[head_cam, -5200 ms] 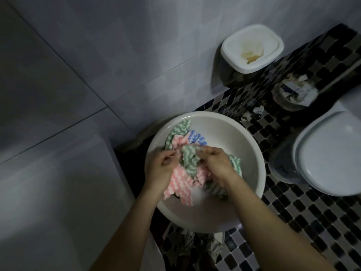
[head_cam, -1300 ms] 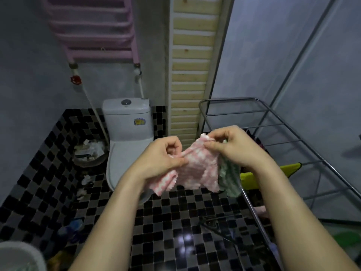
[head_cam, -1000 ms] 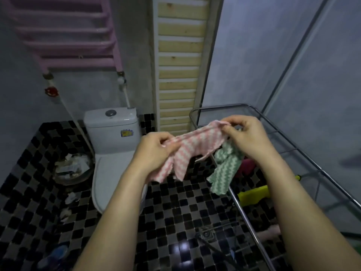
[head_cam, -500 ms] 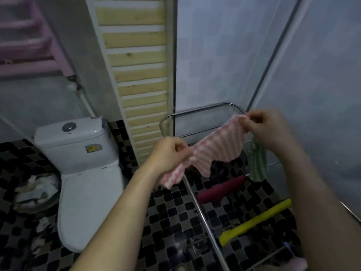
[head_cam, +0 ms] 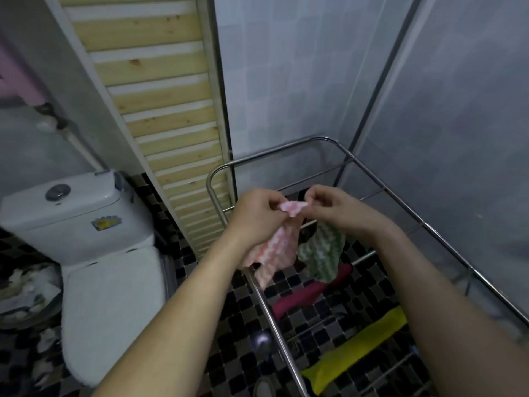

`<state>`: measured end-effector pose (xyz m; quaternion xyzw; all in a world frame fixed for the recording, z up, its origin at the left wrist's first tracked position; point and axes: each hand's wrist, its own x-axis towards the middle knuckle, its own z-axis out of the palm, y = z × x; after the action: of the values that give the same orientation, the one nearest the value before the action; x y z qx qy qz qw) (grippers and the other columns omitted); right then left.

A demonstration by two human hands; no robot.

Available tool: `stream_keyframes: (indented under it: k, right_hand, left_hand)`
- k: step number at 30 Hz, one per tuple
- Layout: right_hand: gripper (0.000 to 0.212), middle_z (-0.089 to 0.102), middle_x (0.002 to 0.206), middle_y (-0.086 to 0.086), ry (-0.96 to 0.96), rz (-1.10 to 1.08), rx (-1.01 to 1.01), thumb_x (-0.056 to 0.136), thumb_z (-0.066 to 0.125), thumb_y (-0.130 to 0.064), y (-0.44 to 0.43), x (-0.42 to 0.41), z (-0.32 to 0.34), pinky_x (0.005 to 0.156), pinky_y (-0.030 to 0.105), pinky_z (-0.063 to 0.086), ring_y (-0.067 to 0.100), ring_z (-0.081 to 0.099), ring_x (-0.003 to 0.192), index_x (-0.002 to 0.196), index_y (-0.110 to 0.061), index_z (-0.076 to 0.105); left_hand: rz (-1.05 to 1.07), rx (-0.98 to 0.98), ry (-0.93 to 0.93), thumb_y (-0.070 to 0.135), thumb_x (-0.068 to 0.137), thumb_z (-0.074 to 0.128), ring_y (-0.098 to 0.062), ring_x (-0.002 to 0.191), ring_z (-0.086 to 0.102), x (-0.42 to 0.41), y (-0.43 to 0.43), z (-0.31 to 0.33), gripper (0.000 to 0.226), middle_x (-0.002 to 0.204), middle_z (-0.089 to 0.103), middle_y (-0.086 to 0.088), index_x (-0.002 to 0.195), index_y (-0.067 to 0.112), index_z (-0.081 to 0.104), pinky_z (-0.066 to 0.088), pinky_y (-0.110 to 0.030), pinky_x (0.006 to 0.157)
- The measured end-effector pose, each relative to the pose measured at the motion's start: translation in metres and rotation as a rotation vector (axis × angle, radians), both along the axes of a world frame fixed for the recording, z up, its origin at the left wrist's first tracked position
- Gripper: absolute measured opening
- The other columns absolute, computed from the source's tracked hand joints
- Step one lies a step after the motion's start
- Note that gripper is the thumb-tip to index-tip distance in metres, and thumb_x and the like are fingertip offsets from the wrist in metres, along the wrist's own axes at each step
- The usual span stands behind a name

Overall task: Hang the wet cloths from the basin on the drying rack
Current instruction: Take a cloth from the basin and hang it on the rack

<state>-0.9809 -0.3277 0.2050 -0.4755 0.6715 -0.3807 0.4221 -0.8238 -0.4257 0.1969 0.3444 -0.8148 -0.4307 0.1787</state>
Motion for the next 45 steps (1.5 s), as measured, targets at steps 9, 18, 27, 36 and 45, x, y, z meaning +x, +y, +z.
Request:
stream_keyframes:
  k: [9, 18, 27, 36, 45]
  right_hand:
    - [0.007, 0.056, 0.074, 0.001, 0.156, 0.236, 0.19, 0.08, 0.075, -0.018, 0.001, -0.01, -0.021, 0.067, 0.03, 0.042, 0.012, 0.05, 0.068, 0.08, -0.022, 0.069]
    - [0.013, 0.067, 0.075, -0.002, 0.375, 0.197, 0.186, 0.072, 0.074, -0.009, -0.003, -0.021, -0.019, 0.064, 0.029, 0.05, 0.01, 0.061, 0.068, 0.071, -0.017, 0.064]
    - [0.016, 0.07, 0.081, -0.016, 0.425, 0.231, 0.362, 0.08, 0.074, -0.016, 0.006, -0.051, -0.014, 0.068, 0.024, 0.053, 0.003, 0.066, 0.077, 0.084, -0.031, 0.07]
    - [0.008, 0.068, 0.087, 0.012, -0.074, -0.264, 0.295, 0.083, 0.071, -0.009, -0.029, -0.04, -0.068, 0.076, 0.041, 0.054, 0.025, 0.065, 0.077, 0.086, -0.011, 0.063]
    - [0.008, 0.057, 0.082, 0.001, 0.411, -0.413, 0.173, 0.09, 0.059, -0.02, -0.059, -0.022, -0.098, 0.064, 0.03, 0.042, 0.022, 0.056, 0.078, 0.092, -0.014, 0.057]
  left_hand:
    - [-0.007, 0.261, 0.169, 0.014, 0.09, 0.066, -0.032, 0.07, 0.064, 0.024, -0.01, -0.002, 0.016, 0.085, 0.073, -0.012, 0.09, 0.029, 0.069, 0.053, -0.051, 0.072]
    - [-0.124, 0.297, 0.166, 0.016, 0.096, 0.055, -0.009, 0.1, 0.066, 0.033, -0.011, -0.011, 0.021, 0.102, 0.071, 0.011, 0.104, 0.029, 0.07, 0.05, -0.027, 0.088]
    - [-0.185, 0.478, 0.137, 0.011, 0.101, 0.045, -0.012, 0.119, 0.059, 0.051, -0.01, -0.052, 0.033, 0.127, 0.065, 0.003, 0.13, 0.016, 0.059, 0.044, -0.03, 0.105]
    - [0.262, 0.507, 0.147, 0.017, 0.1, 0.049, -0.013, 0.108, 0.064, 0.043, -0.024, -0.084, 0.026, 0.118, 0.068, 0.005, 0.116, 0.028, 0.066, 0.051, -0.021, 0.089]
    - [0.465, 0.204, -0.077, 0.021, 0.094, 0.061, -0.005, 0.07, 0.06, 0.03, -0.033, -0.097, 0.041, 0.083, 0.07, 0.006, 0.134, 0.025, 0.054, 0.04, -0.006, 0.054]
